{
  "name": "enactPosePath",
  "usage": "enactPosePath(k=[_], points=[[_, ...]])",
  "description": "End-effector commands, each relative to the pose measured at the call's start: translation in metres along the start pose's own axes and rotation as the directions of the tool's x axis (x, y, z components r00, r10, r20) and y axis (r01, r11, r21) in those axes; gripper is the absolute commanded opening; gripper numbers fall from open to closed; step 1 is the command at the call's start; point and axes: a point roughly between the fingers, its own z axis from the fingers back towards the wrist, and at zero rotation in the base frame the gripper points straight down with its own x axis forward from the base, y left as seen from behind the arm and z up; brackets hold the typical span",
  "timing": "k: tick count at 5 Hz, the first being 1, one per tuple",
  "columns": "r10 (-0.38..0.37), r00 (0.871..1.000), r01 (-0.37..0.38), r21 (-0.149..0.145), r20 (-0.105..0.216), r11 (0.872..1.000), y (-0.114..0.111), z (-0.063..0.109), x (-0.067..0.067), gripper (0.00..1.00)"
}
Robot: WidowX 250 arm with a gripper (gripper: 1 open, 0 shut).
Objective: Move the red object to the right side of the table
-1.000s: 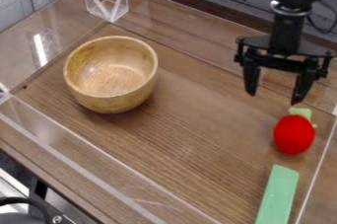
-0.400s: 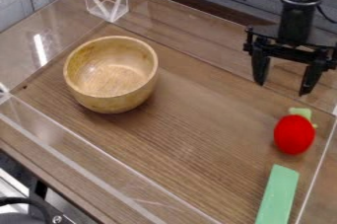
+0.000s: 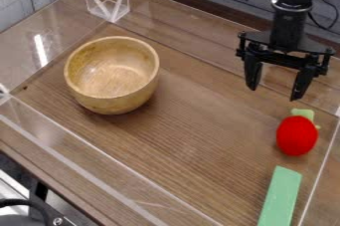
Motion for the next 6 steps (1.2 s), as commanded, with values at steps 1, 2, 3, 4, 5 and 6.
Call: enactPosePath(k=[1,2,3,4,5,6], points=[[0.001,0.999,0.000,-0.004,0.039,1.000,0.009,0.014,0.008,1.00],[0.001,0.999,-0.001,0.003,0.038,1.000,0.020,0.016,0.010,1.00],[0.007,0.999,-0.007,0.012,0.037,1.000,0.037,0.014,0.007,1.00],[-0.001,0.998,0.000,0.020,0.058,1.000,0.060,0.018,0.007,1.00],[-0.092,0.992,0.090,0.024,0.083,0.996,0.078,0.023,0.013,1.00],[-0.163,0.983,0.161,0.033,0.085,0.986,0.084,0.020,0.015,0.00]])
